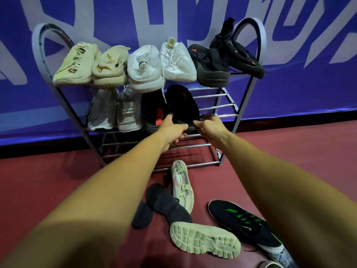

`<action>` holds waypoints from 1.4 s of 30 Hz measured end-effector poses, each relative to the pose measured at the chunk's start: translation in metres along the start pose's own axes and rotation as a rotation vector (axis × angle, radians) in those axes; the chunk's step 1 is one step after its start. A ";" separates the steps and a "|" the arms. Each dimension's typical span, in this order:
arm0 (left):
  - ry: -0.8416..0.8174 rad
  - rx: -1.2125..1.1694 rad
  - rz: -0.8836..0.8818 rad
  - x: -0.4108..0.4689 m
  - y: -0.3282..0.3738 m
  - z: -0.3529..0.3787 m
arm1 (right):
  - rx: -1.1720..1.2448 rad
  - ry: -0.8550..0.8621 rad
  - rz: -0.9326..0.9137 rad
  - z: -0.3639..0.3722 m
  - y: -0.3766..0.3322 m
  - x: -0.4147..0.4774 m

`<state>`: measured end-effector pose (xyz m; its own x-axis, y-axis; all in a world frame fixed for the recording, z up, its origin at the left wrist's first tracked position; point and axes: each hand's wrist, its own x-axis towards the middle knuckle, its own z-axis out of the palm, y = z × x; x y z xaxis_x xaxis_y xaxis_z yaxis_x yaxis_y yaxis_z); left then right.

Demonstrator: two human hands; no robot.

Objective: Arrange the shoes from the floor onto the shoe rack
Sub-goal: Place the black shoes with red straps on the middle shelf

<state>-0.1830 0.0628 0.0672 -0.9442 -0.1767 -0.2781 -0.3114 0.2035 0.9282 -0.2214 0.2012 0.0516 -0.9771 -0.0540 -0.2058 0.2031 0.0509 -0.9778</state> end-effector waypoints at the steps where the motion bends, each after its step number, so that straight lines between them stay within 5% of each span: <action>1: 0.012 -0.012 0.005 0.000 0.002 0.002 | 0.023 -0.001 -0.025 0.001 0.001 0.003; 16: -0.071 0.109 -0.089 -0.003 0.004 -0.009 | -0.042 -0.049 0.007 0.001 0.002 0.007; 29: -0.107 0.453 0.001 -0.059 -0.028 -0.023 | -0.540 -0.083 -0.053 -0.005 0.024 -0.046; 42: -0.356 0.986 0.047 -0.077 -0.098 0.017 | -1.096 -0.409 0.082 -0.017 0.088 -0.087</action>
<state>-0.0816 0.0732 -0.0065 -0.8849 0.1124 -0.4520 -0.0722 0.9256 0.3715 -0.1194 0.2277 -0.0156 -0.8301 -0.3165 -0.4591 -0.0932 0.8905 -0.4454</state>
